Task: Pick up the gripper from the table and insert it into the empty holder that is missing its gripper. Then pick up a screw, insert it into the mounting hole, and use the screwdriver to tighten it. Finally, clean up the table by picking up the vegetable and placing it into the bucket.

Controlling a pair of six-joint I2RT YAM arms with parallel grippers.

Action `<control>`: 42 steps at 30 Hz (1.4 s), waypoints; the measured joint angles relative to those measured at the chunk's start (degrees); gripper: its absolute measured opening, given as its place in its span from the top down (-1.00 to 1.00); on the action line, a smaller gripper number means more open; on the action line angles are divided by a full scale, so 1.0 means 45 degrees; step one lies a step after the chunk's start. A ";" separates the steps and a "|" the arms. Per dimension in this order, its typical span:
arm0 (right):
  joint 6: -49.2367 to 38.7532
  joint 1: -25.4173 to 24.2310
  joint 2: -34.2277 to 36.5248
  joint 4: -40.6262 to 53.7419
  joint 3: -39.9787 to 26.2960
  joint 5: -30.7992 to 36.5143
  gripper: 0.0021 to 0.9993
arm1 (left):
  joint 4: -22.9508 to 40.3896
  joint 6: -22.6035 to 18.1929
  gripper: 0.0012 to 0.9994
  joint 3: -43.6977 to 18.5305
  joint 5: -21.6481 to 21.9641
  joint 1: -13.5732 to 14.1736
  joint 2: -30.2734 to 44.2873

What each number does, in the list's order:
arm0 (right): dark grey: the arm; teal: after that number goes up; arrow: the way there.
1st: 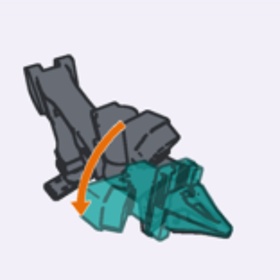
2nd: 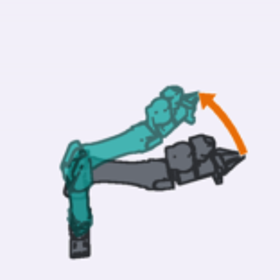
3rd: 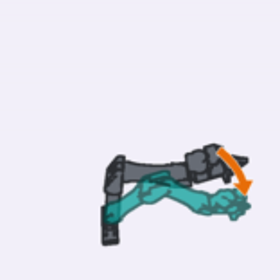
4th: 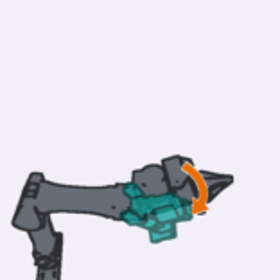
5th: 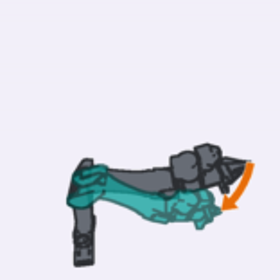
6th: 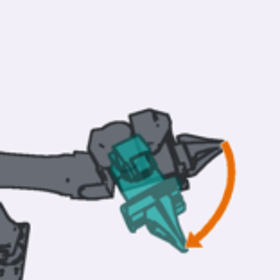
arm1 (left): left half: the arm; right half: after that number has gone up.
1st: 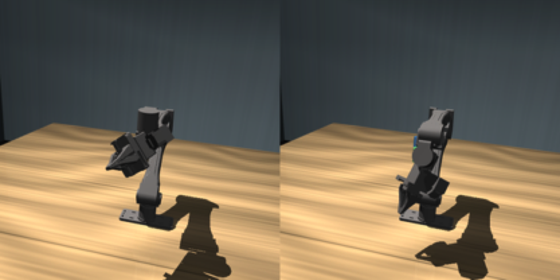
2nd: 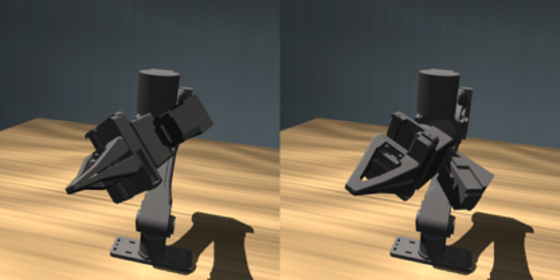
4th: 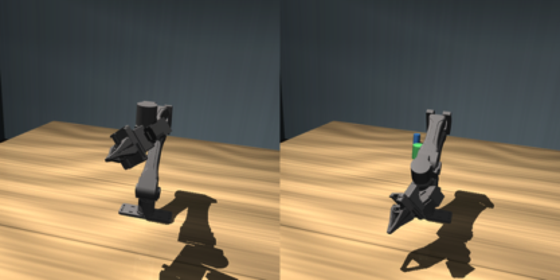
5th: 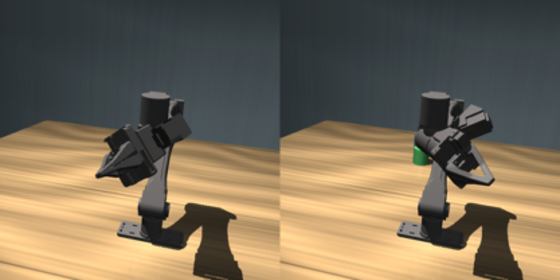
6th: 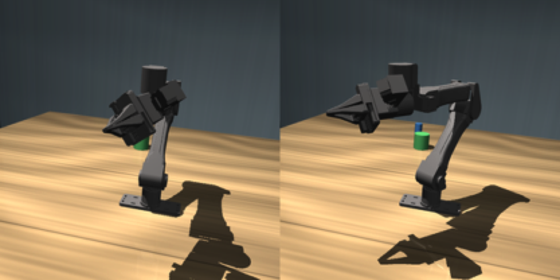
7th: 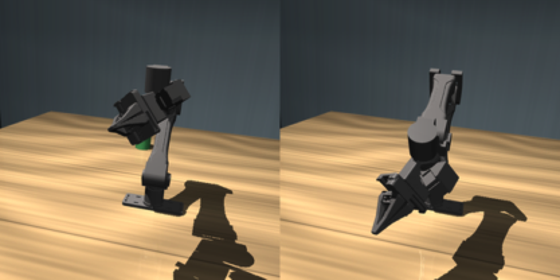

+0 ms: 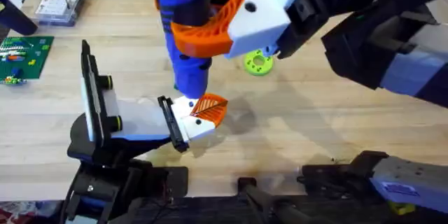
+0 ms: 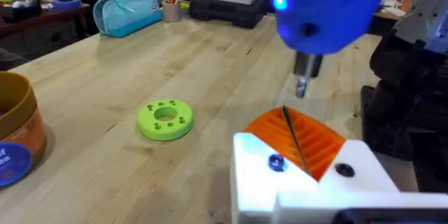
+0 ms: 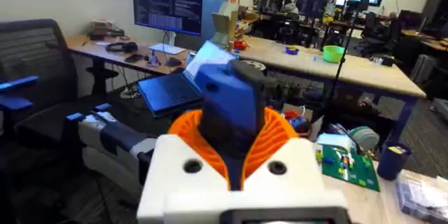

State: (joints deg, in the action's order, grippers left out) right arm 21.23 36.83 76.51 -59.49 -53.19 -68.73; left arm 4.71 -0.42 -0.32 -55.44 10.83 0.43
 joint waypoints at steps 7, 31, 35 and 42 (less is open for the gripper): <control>-0.0074 0.0417 0.0000 0.0003 0.0005 0.0034 0.91 | 0.0000 0.0002 0.98 0.0000 0.0000 0.0003 0.0000; -0.0677 0.0444 0.0634 0.0187 0.0005 0.0034 0.91 | 0.0000 0.0003 0.98 0.0000 0.0000 0.0000 0.0000; -0.0726 0.0444 0.0672 0.0220 0.0005 0.0018 0.91 | 0.0000 0.0002 0.98 0.0000 0.0000 0.0000 0.0000; -0.0890 0.0444 0.0680 0.0358 0.0005 0.0005 0.91 | 0.0000 -0.0001 0.98 0.0000 0.0000 0.0000 0.0000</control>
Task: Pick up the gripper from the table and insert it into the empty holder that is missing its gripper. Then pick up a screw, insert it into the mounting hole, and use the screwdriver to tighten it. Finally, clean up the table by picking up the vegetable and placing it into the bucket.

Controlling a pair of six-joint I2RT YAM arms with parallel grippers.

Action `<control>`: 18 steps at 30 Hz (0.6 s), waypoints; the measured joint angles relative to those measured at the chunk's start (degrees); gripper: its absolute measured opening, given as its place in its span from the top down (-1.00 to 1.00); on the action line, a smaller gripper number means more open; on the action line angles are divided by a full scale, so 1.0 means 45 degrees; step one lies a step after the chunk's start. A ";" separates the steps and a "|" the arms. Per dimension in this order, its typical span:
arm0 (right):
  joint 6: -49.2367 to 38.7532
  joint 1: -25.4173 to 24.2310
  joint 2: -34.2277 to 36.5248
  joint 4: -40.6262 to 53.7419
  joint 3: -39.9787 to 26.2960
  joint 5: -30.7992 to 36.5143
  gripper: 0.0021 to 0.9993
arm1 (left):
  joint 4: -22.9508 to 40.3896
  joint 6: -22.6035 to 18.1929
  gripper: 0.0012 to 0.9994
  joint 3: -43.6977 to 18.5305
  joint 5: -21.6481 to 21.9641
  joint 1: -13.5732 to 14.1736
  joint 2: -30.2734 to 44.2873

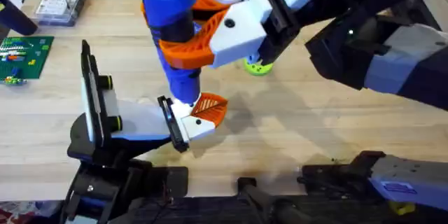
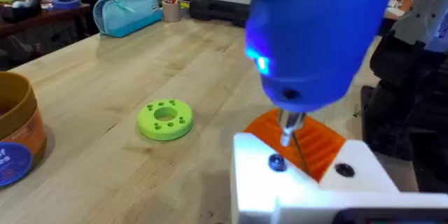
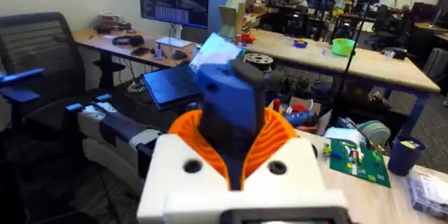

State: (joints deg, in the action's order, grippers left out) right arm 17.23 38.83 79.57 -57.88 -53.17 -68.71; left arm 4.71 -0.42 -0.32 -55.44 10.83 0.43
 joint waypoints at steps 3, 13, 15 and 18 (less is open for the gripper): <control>-0.0211 0.0000 0.0000 0.0185 0.0000 0.0000 0.91 | 0.0000 -0.0001 0.98 0.0000 0.0000 0.0000 0.0000; -0.0514 0.0000 0.0010 0.0582 0.0000 -0.0029 0.91 | 0.0000 0.0004 0.98 0.0000 0.0000 0.0000 0.0000; -0.0514 0.0001 0.0022 0.0581 0.0000 -0.0029 0.91 | 0.0000 0.0004 0.98 0.0000 0.0004 0.0000 0.0000; -0.0519 0.0016 0.0104 0.0581 0.0000 -0.0029 0.91 | 0.0000 0.0000 0.98 0.0000 0.0000 0.0000 0.0000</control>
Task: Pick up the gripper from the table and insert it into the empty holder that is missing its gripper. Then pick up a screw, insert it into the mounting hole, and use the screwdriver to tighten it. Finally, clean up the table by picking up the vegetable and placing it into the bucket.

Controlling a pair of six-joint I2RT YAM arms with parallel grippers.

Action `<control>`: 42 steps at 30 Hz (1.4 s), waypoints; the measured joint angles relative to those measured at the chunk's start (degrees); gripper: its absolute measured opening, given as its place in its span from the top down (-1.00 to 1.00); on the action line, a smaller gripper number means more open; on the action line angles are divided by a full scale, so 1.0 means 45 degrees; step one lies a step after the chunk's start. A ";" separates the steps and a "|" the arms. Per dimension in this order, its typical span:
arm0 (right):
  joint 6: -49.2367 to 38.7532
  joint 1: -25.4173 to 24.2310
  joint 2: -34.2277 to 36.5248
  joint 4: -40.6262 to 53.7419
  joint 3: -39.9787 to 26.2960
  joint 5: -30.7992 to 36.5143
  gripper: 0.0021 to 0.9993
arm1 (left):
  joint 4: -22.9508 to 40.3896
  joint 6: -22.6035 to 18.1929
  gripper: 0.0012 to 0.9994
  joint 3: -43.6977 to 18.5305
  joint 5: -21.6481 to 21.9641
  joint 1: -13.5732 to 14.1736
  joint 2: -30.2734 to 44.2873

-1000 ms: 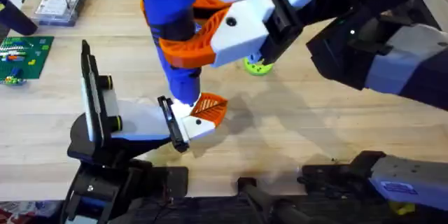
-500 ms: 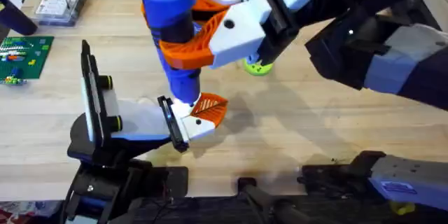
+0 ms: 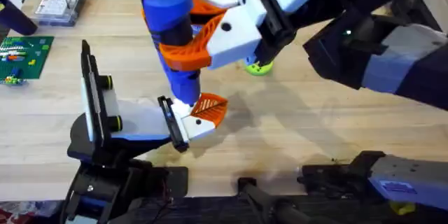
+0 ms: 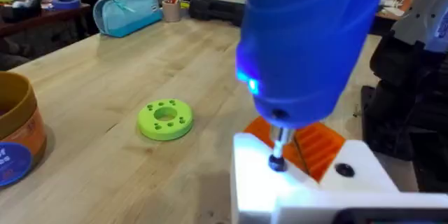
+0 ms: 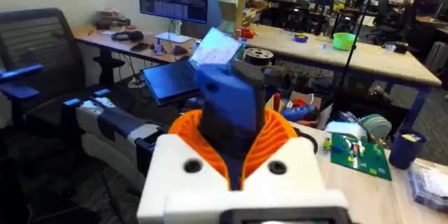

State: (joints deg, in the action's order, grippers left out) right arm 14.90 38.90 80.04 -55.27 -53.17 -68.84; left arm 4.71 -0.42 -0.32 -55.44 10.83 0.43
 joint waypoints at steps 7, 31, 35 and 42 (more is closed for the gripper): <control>-0.0005 0.0022 0.0255 0.0004 0.0000 0.0000 0.91 | 0.0000 0.0004 0.98 0.0000 0.0039 0.0000 0.0000; 0.0063 0.0022 0.0255 -0.0005 0.0000 -0.0253 0.91 | -0.0010 -0.0001 0.98 0.0000 0.0092 0.0005 0.0000; 0.0048 0.0022 0.0255 -0.0005 0.0000 -0.0257 0.91 | -0.0010 -0.0001 0.98 0.0000 0.0092 0.0000 0.0000; -0.0022 0.0022 0.0269 -0.0005 0.0000 -0.0296 0.91 | -0.0010 0.0004 0.98 0.0000 0.0097 0.0000 0.0000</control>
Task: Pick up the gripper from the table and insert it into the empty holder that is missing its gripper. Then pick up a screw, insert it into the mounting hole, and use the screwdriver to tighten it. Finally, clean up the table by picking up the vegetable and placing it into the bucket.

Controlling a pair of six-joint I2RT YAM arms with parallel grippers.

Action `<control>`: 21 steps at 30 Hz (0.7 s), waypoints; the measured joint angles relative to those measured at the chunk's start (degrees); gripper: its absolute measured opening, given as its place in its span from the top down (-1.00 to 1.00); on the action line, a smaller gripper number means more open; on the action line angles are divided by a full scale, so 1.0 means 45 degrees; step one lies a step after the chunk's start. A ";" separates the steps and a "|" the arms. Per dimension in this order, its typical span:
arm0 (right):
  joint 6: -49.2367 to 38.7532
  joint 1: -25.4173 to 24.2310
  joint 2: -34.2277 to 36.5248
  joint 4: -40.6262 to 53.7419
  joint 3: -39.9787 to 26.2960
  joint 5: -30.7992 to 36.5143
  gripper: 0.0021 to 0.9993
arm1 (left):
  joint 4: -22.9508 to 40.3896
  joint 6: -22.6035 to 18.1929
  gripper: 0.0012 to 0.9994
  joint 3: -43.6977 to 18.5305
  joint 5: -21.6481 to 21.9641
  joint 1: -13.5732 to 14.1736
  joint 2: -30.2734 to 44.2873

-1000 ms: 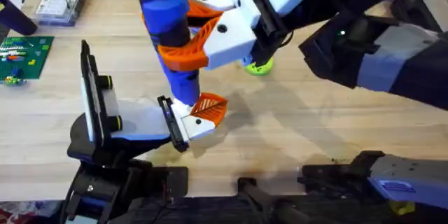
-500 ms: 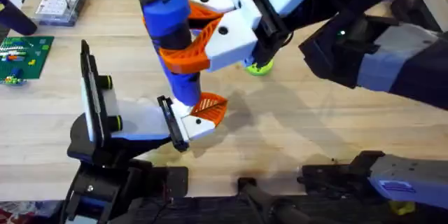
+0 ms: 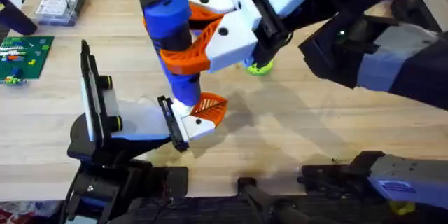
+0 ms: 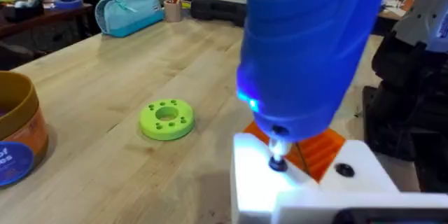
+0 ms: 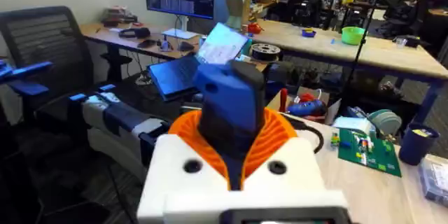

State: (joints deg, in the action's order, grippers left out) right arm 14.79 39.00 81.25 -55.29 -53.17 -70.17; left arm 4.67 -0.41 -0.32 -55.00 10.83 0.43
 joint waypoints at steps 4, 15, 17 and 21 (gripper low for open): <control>-0.0012 0.0000 0.0010 0.0000 0.0000 -0.0005 0.91 | 0.0000 -0.0004 0.98 0.0000 0.0000 0.0000 0.0000; -0.0016 0.0000 0.0011 0.0001 0.0000 -0.0043 0.91 | 0.0000 -0.0004 0.98 0.0000 -0.0004 0.0000 0.0000; 0.0032 0.0014 0.0011 -0.0131 0.0005 -0.0039 0.91 | -0.0004 -0.0004 0.98 0.0000 0.0000 0.0004 0.0000; 0.0433 0.0049 0.0054 -0.0571 0.0025 -0.0109 0.91 | -0.0044 -0.0009 0.98 -0.0005 -0.0005 0.0004 -0.0005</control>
State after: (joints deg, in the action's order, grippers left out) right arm 16.74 39.22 81.49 -57.86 -53.06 -70.66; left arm 4.47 -0.45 -0.34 -55.02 10.85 0.40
